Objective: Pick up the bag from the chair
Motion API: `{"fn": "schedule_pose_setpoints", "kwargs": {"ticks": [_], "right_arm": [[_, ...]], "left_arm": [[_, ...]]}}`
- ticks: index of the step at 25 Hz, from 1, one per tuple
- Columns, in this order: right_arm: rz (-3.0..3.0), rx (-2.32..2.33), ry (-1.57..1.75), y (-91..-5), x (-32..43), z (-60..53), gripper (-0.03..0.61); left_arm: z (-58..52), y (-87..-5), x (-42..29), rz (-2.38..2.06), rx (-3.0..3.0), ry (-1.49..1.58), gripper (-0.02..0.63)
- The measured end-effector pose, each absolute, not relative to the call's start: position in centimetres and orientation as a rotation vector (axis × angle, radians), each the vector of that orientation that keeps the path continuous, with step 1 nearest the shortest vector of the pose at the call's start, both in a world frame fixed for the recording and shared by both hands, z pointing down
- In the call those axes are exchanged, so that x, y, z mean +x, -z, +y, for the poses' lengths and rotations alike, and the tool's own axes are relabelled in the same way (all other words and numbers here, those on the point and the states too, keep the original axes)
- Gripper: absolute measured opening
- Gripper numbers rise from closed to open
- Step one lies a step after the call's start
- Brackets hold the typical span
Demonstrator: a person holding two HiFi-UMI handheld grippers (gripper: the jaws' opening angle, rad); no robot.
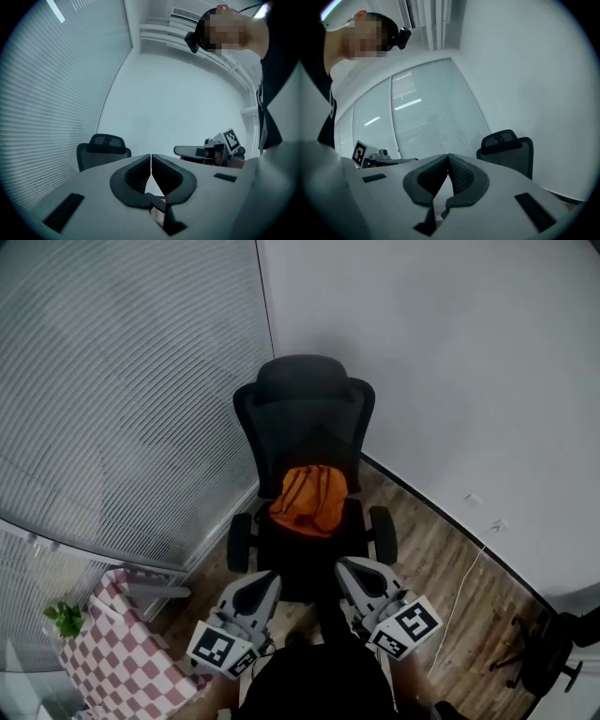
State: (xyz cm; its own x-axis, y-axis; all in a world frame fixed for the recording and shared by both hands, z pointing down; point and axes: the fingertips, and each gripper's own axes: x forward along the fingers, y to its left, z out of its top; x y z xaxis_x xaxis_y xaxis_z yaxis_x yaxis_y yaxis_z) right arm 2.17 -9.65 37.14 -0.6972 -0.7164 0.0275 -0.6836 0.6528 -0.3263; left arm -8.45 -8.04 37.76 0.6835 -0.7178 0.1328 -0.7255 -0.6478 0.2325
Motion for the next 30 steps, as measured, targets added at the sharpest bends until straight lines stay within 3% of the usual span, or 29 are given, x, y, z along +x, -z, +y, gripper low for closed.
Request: {"fn": "schedule_pose_setpoints", "kwargs": {"ticks": [10, 30], "right_arm": [[2.884, -1.068, 0.614, -42.0, 3.4, -19.5, 0.018], [2.910, -1.297, 0.984, -62.2, 4.5, -31.5, 0.018]], "left_arm": [[-14.4, -39.4, -5.6, -1.246, 2.536, -0.092, 0.034], [-21.3, -41.5, -3.0, -1.228, 2.476, -0.128, 0.034]]}}
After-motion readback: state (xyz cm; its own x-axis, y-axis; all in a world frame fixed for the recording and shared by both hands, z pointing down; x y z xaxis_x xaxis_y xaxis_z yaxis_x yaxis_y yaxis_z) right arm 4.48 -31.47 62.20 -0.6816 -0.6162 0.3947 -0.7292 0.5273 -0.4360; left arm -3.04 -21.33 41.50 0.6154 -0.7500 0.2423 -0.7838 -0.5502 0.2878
